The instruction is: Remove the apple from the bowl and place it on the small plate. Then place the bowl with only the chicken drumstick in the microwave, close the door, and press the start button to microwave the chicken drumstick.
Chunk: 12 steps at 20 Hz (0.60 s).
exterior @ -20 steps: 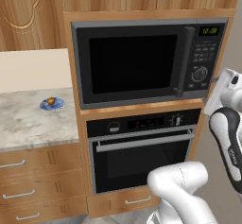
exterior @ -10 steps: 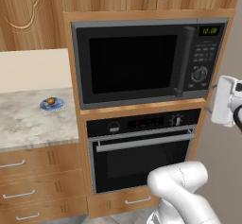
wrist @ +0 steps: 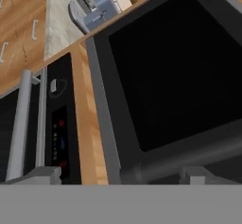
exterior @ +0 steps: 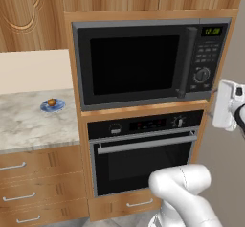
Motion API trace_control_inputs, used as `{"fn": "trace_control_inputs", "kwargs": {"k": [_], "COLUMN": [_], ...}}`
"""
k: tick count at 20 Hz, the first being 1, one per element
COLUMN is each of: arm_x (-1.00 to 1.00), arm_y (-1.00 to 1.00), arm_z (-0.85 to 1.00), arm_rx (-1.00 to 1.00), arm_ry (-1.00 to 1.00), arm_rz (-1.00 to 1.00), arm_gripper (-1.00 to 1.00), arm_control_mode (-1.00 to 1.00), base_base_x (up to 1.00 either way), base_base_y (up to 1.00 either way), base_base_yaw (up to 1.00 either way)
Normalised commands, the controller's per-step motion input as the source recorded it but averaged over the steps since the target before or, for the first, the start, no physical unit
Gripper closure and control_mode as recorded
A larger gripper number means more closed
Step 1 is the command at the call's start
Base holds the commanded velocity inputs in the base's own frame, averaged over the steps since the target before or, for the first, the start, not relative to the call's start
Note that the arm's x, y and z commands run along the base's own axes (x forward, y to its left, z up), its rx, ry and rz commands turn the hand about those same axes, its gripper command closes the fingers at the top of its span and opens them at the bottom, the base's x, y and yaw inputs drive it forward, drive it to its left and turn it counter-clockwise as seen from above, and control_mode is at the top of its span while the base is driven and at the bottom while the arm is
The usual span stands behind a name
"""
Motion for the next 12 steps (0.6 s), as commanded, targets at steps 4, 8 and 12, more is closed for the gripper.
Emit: {"fn": "trace_control_inputs", "kwargs": {"k": [4, 8, 12], "arm_x": [0.19, 0.31, 0.4], "arm_y": [0.0, 0.0, 0.0], "arm_z": [-0.18, -0.03, -0.08], "arm_rx": [0.0, 0.0, 0.0], "arm_ry": [0.01, 0.03, 0.04], "arm_rz": [0.0, 0.0, 0.0], "arm_gripper": [-1.0, -1.0, -1.0], "arm_control_mode": [-1.0, -1.0, -1.0], "base_base_x": [0.0, 0.0, 0.0], "base_base_y": [0.0, 0.0, 0.0], "base_base_yaw": [0.0, 0.0, 0.0]}}
